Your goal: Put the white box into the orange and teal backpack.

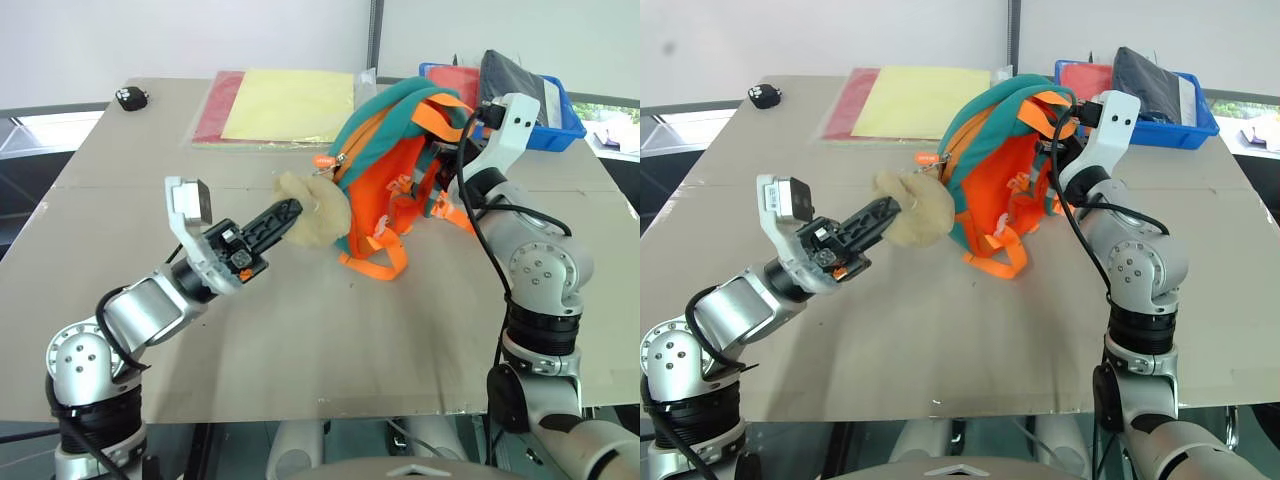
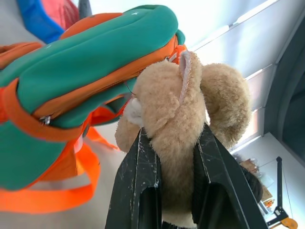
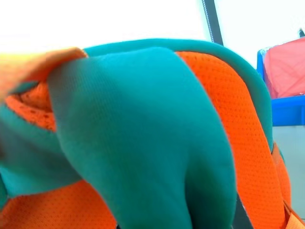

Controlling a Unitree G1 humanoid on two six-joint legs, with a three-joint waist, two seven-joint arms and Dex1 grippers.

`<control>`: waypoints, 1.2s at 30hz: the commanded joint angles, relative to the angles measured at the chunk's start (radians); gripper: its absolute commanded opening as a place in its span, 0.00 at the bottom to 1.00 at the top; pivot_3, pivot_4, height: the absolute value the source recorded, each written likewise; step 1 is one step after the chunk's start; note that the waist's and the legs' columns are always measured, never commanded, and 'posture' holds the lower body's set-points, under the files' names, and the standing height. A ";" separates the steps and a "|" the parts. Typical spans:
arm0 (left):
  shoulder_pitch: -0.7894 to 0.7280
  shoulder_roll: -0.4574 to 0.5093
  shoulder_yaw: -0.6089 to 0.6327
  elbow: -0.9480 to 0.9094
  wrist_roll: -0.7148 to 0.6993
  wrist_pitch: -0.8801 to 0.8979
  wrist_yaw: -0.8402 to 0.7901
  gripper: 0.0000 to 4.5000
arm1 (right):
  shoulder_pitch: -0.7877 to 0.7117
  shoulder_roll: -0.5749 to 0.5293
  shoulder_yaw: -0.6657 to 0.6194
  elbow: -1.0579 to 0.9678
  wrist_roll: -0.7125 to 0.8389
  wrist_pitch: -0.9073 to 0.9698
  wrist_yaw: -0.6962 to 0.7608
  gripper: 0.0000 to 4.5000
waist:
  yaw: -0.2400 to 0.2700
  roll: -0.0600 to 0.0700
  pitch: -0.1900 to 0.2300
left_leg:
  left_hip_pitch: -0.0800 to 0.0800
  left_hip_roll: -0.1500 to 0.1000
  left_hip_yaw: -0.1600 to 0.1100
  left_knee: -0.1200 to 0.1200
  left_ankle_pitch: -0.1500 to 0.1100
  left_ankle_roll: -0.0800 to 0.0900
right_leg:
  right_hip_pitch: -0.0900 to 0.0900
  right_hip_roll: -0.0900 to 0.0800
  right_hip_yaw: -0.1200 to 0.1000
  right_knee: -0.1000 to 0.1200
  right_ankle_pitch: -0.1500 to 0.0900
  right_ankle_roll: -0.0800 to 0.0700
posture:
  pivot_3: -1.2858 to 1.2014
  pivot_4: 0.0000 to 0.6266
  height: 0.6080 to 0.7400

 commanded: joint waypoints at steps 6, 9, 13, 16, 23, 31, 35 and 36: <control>0.189 0.047 0.014 0.091 0.107 -0.072 0.054 0.03 | -0.083 -0.035 -0.227 0.036 0.082 -0.063 -0.149 0.00 | 0.005 0.001 0.000 | 0.000 0.000 0.000 -0.001 0.000 0.000 | 0.000 0.000 -0.001 0.000 0.000 0.000 | 0.52 0.24 1.00; 0.195 0.004 -0.003 0.121 0.210 -0.116 0.038 0.03 | -0.122 -0.098 -0.258 0.049 0.119 -0.055 -0.152 0.00 | 0.005 0.001 0.000 | 0.000 0.000 0.002 -0.001 0.000 0.000 | 0.000 -0.001 0.001 -0.001 -0.001 -0.001 | 0.52 0.24 1.00; 0.166 0.007 -0.006 0.132 0.234 -0.113 0.004 0.03 | -0.143 -0.157 -0.265 0.063 0.147 -0.055 -0.163 0.00 | 0.003 0.001 0.000 | 0.000 0.000 0.001 -0.001 0.000 0.000 | 0.000 -0.001 0.000 -0.001 -0.001 -0.001 | 0.52 0.24 1.00; 0.141 0.011 -0.060 0.191 0.373 -0.114 0.003 0.03 | -0.161 -0.193 -0.274 0.073 0.161 -0.062 -0.181 0.00 | 0.002 0.001 0.000 | 0.000 0.000 0.001 -0.002 0.000 0.000 | -0.001 0.000 0.000 -0.001 0.000 -0.001 | 0.52 0.24 1.00; -0.010 -0.031 -0.160 0.191 0.658 -0.235 -0.156 0.03 | -0.091 -0.275 -0.153 -0.051 0.204 0.020 -0.079 0.00 | 0.012 0.001 0.000 | -0.002 0.000 0.002 -0.002 0.000 0.000 | -0.001 -0.001 0.000 -0.002 0.000 0.000 | 0.52 0.24 1.00; -0.065 0.040 -0.177 0.146 0.943 -0.392 -0.448 0.46 | 0.165 -0.499 0.023 -0.234 0.148 0.050 0.268 0.45 | 0.000 0.002 0.001 | -0.002 0.000 0.003 -0.007 0.000 0.000 | -0.002 0.000 0.001 -0.006 0.000 0.000 | 0.52 0.24 1.00; -0.003 0.088 -0.147 0.097 0.993 -0.408 -0.554 0.90 | 0.286 -0.625 -0.037 -0.302 0.192 0.031 0.485 0.88 | 0.001 0.001 0.001 | -0.002 0.001 0.005 -0.006 0.000 0.000 | -0.002 -0.001 0.003 -0.006 0.000 0.000 | 0.52 0.24 1.00; 0.028 0.103 -0.130 0.076 0.995 -0.408 -0.582 0.99 | 0.339 -0.666 -0.072 -0.317 0.204 0.017 0.561 0.98 | 0.002 0.001 0.001 | -0.002 0.001 0.004 -0.006 0.000 0.000 | -0.002 -0.001 0.002 -0.006 -0.001 0.000 | 0.52 0.24 1.00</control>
